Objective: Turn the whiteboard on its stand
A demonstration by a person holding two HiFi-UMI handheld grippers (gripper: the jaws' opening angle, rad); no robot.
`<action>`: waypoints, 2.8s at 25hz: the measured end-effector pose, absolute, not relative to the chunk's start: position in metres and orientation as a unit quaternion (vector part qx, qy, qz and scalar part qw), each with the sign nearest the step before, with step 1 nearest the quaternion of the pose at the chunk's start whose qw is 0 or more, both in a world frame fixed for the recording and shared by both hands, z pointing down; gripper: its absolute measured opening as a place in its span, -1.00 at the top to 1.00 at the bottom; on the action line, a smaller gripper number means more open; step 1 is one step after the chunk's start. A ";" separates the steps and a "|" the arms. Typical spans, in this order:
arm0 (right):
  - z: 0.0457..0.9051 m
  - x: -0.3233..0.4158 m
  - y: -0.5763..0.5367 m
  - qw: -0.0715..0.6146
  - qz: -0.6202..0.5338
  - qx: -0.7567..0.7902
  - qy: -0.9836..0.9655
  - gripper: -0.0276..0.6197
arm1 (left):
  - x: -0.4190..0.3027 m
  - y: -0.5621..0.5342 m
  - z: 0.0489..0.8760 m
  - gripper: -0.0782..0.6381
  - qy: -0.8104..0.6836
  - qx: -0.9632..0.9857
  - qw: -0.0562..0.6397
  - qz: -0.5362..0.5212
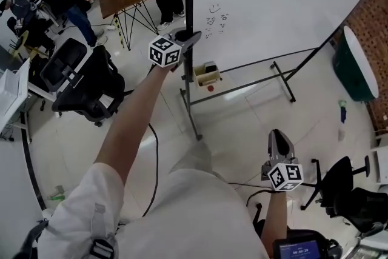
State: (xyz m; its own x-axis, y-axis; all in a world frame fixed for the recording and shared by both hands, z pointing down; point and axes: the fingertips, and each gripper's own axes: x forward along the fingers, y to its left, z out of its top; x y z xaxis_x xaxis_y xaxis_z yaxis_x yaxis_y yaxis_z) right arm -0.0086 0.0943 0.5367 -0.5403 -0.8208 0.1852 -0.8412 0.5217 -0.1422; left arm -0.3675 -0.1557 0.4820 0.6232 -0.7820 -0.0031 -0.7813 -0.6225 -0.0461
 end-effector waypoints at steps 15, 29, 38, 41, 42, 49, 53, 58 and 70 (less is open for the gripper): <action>0.505 -0.064 0.051 0.024 0.109 0.450 -0.886 0.78 | -0.362 -0.135 0.482 0.53 0.426 -0.905 0.001 -0.015; 0.512 -0.165 0.047 0.016 0.109 0.427 -0.897 0.78 | -0.375 -0.089 0.486 0.55 0.407 -0.913 -0.003 -0.019; 0.509 -0.215 0.058 0.013 0.110 0.417 -0.902 0.78 | -0.398 -0.041 0.486 0.57 0.392 -0.920 0.002 -0.017; 0.508 -0.228 0.066 0.005 0.115 0.415 -0.903 0.78 | -0.408 -0.022 0.485 0.57 0.391 -0.920 0.009 -0.015; 0.506 -0.233 0.070 0.005 0.115 0.412 -0.904 0.78 | -0.412 -0.016 0.484 0.57 0.391 -0.920 0.012 -0.013; 0.491 -0.260 0.101 0.019 0.099 0.395 -0.913 0.78 | -0.434 0.022 0.474 0.57 0.391 -0.920 0.022 -0.007; 0.500 -0.257 0.111 0.027 0.108 0.403 -0.908 0.78 | -0.450 0.036 0.474 0.57 0.393 -0.919 0.023 -0.007; 0.529 -0.243 0.134 0.053 0.130 0.411 -0.901 0.78 | -0.467 0.070 0.488 0.55 0.398 -0.917 0.019 -0.008; 0.520 -0.235 0.131 0.036 0.131 0.388 -0.911 0.78 | -0.492 0.100 0.486 0.51 0.418 -0.908 0.014 -0.012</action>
State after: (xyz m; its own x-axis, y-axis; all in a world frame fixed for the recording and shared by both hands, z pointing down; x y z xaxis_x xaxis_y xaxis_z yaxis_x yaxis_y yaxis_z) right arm -0.2349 0.1313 0.5202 -0.6956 -0.6985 0.1680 -0.7175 0.6641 -0.2101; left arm -0.4923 0.0999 0.4865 0.6499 -0.7599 0.0103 -0.7593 -0.6498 -0.0359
